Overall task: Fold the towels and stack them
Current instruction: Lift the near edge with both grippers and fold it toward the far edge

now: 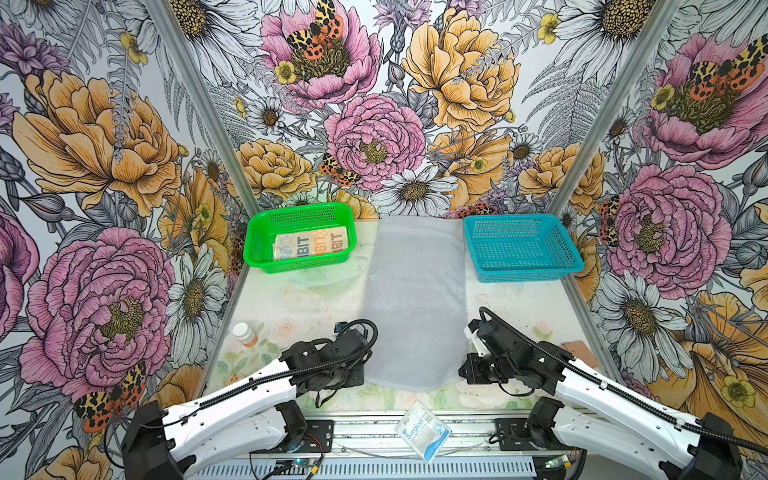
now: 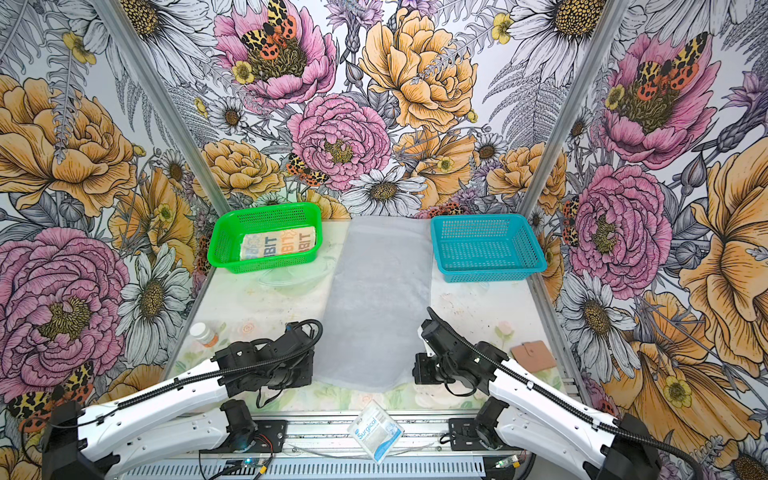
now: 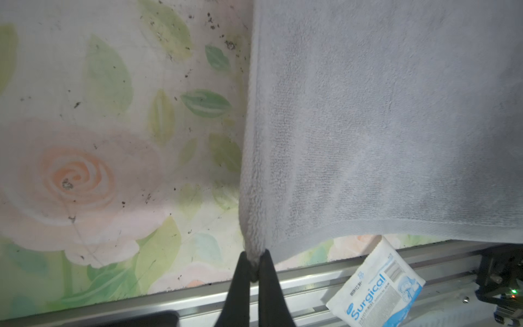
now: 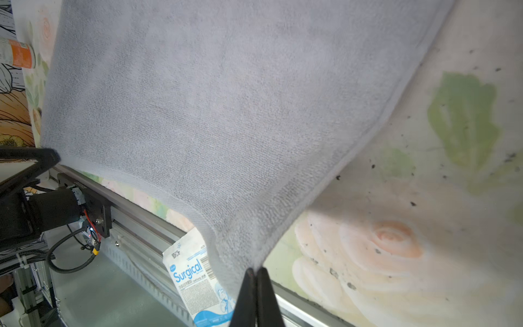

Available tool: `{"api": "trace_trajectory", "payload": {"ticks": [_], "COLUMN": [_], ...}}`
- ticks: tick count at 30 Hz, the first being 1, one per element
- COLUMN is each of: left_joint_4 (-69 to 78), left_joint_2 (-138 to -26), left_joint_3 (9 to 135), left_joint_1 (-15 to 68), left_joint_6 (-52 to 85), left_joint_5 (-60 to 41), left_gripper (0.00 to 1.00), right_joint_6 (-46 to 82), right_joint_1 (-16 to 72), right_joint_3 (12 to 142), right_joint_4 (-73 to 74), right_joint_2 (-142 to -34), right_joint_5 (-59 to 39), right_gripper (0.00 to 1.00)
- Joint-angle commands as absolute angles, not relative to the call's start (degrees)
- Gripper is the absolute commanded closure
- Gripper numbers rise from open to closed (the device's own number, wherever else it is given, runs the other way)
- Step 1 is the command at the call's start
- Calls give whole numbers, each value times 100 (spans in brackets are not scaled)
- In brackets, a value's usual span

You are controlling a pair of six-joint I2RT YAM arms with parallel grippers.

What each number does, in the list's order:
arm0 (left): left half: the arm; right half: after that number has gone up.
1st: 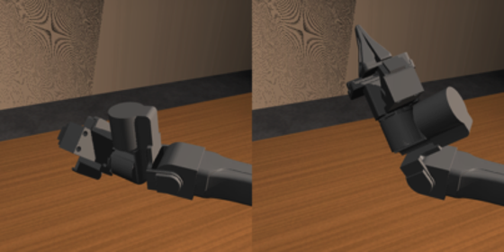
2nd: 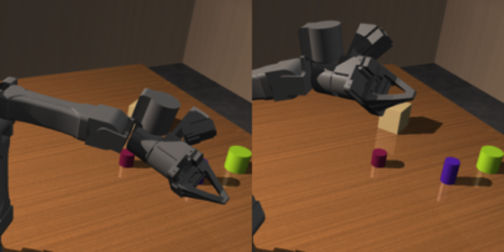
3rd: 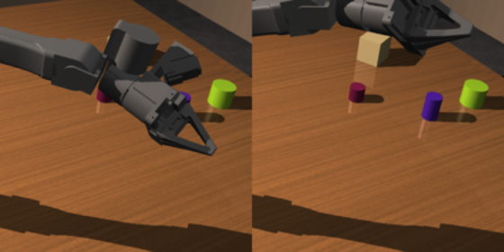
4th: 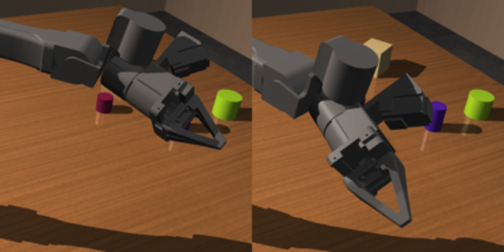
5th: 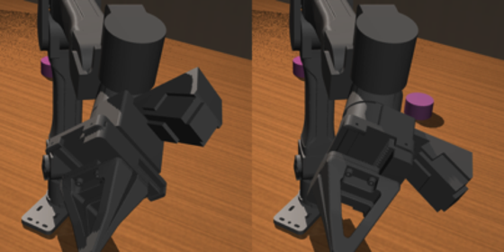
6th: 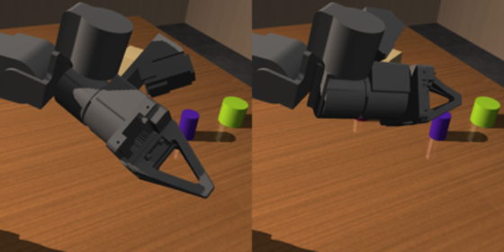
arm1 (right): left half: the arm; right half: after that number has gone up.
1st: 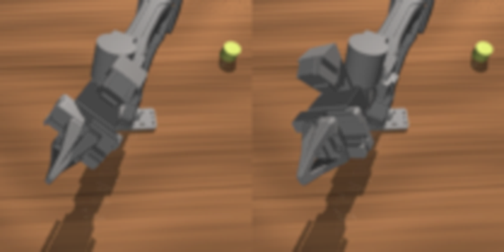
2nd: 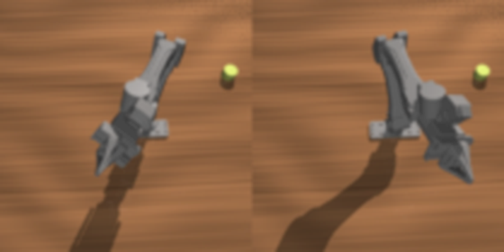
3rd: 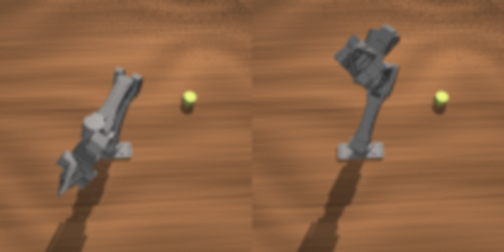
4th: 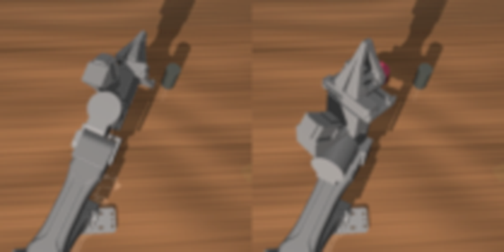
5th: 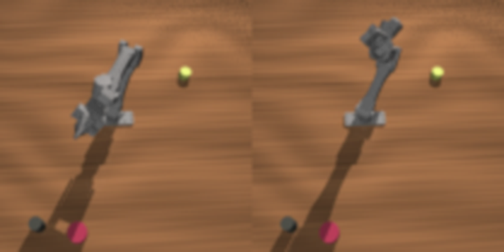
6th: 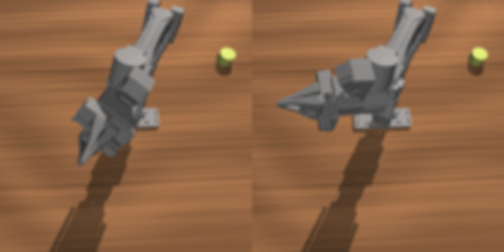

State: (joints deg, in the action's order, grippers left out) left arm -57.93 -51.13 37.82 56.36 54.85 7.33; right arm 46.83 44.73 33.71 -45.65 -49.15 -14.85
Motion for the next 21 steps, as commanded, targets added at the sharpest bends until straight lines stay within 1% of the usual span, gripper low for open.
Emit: {"api": "trace_trajectory", "payload": {"ticks": [1, 4, 5, 11, 16, 21], "left_joint_4": [-6625, -7070, -7223, -8063, -8421, -8320], "left_joint_2": [-4869, -4715, -4658, -4385, -4317, -4814], "left_joint_3": [4077, 4372, 4478, 5113, 5748, 6183], "left_joint_1": [5957, 6396, 6537, 7012, 7328, 7302], "left_joint_6": [6052, 6346, 6416, 6638, 6746, 6159], "left_joint_5": [1022, 1151, 1339, 1499, 1723, 2238], "left_gripper": [100, 100, 100, 100, 100, 100], "right_joint_6": [4569, 4637, 4654, 4711, 4682, 4395], "right_joint_1": [4690, 4832, 4866, 4903, 4922, 4920], "right_joint_3": [3741, 4159, 4315, 5129, 5807, 5883], "right_joint_4": [-5421, -5968, -6140, -7096, -7869, -7727], "right_joint_2": [-4715, -4412, -4279, -3791, -3718, -4117], "right_joint_5": [-1643, -1610, -1583, -1554, -1118, -787], "right_gripper": [100, 100, 100, 100, 100, 100]}}
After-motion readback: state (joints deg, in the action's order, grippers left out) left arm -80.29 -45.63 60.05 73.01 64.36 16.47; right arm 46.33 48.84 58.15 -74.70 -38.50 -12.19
